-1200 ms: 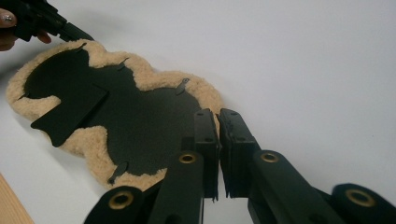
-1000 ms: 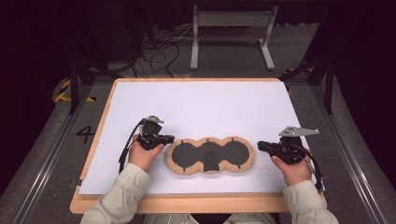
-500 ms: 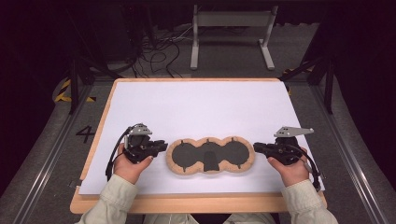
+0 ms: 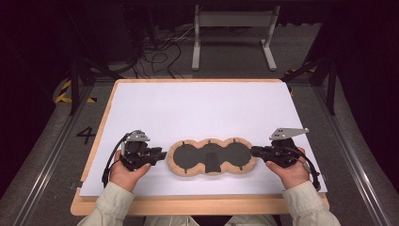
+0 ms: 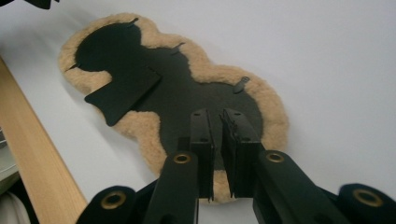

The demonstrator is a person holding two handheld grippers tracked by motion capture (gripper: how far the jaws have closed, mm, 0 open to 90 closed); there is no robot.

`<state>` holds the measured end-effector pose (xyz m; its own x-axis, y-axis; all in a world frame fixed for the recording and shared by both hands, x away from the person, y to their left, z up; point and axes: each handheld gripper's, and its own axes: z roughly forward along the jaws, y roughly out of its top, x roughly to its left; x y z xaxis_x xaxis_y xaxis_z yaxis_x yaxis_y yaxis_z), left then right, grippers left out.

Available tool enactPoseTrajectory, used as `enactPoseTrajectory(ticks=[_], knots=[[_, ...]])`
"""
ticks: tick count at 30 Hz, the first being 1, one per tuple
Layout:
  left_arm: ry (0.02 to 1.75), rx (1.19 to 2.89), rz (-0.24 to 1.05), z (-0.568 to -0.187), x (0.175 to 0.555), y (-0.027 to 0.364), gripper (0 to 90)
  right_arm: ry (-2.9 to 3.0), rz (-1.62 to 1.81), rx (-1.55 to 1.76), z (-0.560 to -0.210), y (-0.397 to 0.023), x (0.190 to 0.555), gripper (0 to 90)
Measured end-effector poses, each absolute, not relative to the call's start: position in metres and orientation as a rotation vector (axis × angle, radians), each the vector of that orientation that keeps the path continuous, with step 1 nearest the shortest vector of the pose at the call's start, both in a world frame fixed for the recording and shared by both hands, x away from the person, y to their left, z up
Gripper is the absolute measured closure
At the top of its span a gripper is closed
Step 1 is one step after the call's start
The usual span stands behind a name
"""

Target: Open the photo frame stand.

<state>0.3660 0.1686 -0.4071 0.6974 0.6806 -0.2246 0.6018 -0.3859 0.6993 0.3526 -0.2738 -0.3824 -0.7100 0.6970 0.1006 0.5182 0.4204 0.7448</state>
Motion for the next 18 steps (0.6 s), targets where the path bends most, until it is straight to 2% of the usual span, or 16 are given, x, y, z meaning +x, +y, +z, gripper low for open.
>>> enactPoseTrajectory(ticks=[12, 18], knots=[[0.977, 2.047, 0.113, -0.411, 0.365, 0.176, 64.4, 2.619, 1.112, 0.89, -0.389, -0.232, 0.343, 89.9], [0.98, 2.025, 0.122, -0.413, 0.364, 0.178, 63.3, 2.699, 1.06, 0.833, -0.399, -0.212, 0.338, 90.0]])
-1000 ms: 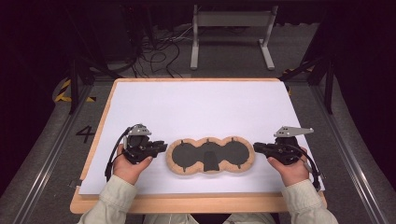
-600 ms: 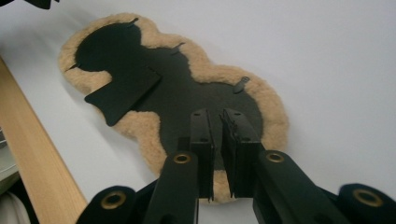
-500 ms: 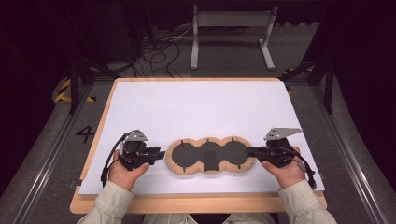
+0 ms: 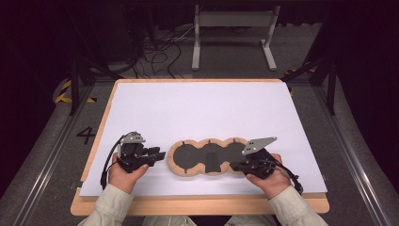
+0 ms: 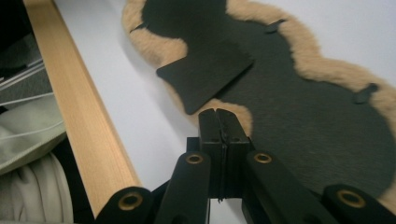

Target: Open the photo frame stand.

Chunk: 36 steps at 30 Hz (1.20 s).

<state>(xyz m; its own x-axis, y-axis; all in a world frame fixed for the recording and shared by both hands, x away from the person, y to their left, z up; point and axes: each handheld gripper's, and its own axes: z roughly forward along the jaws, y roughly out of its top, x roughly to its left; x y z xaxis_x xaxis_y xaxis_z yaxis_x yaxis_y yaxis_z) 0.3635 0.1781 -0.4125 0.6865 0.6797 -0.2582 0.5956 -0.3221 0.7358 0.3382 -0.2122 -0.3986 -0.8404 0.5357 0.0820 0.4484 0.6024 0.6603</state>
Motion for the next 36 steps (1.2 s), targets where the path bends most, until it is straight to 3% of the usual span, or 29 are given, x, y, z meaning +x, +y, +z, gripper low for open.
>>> enactPoseTrajectory(ticks=[22, 36], knots=[[0.984, 2.023, 0.126, -0.419, 0.365, 0.175, 57.6, 2.837, 0.925, 0.803, -0.433, -0.181, 0.343, 90.0], [1.01, 2.029, 0.116, -0.426, 0.364, 0.178, 56.5, 2.774, 1.117, 0.848, -0.42, -0.191, 0.349, 90.0]])
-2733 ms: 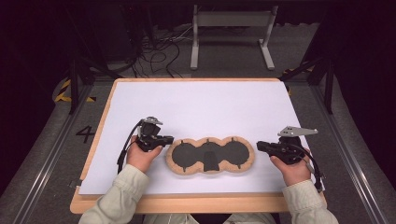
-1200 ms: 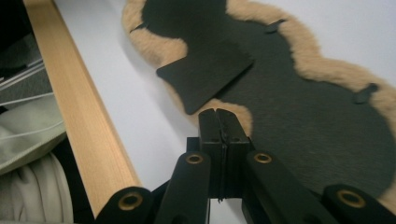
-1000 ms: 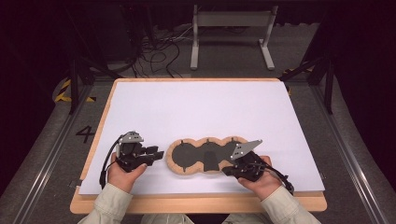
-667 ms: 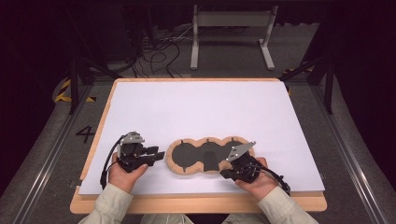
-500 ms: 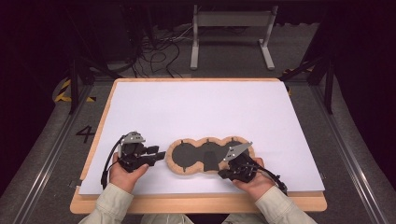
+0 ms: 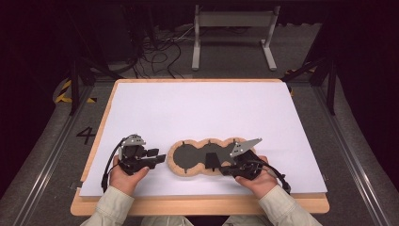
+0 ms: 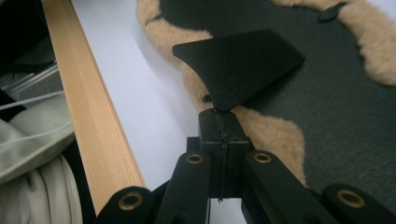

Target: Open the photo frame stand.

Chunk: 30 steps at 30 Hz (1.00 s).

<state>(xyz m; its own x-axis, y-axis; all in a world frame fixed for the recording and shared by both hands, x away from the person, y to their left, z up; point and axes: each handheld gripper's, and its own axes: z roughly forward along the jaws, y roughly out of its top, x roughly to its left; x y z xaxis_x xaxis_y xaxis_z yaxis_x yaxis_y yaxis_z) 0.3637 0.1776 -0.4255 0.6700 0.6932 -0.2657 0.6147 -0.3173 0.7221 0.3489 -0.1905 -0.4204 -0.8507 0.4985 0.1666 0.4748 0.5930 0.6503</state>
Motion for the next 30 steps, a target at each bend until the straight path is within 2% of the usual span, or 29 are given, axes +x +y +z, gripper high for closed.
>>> enactPoseTrajectory(ticks=[10, 17, 20, 30], knots=[[1.008, 2.028, 0.114, -0.429, 0.362, 0.175, 52.6, 2.662, 1.237, 0.871, -0.412, -0.196, 0.351, 90.0], [1.018, 2.019, 0.138, -0.428, 0.361, 0.175, 47.8, 2.665, 1.152, 0.869, -0.405, -0.203, 0.349, 87.2], [1.051, 2.007, 0.144, -0.427, 0.36, 0.175, 44.3, 2.631, 1.149, 0.895, -0.399, -0.214, 0.349, 83.2], [1.076, 2.026, 0.145, -0.424, 0.36, 0.17, 41.1, 2.52, 1.139, 0.987, -0.389, -0.241, 0.354, 64.2]])
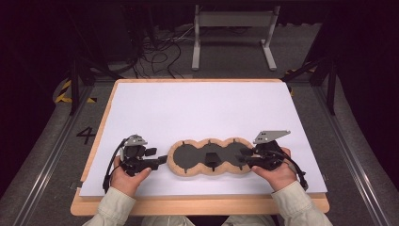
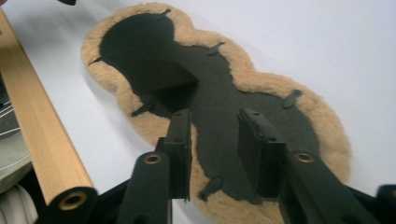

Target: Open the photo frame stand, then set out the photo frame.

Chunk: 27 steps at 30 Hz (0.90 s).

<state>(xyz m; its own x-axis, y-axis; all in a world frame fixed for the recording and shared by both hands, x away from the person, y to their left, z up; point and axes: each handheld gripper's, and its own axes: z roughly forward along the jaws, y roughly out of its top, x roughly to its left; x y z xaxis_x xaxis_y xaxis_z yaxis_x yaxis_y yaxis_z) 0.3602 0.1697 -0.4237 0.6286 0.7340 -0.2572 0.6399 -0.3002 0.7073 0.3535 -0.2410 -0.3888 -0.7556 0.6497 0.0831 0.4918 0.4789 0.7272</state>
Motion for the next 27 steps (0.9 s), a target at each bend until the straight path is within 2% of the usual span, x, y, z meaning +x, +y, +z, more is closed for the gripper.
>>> enactPoseTrajectory(ticks=[15, 19, 27], knots=[[1.091, 2.043, 0.151, -0.425, 0.361, 0.17, 38.7, 2.478, 1.057, 1.033, -0.384, -0.253, 0.357, 53.0], [1.105, 2.053, 0.116, -0.427, 0.362, 0.167, 37.0, 2.467, 0.992, 1.108, -0.387, -0.258, 0.362, 37.7], [1.132, 2.066, 0.059, -0.433, 0.366, 0.162, 31.2, 2.454, 0.956, 1.22, -0.401, -0.27, 0.372, 27.1]])
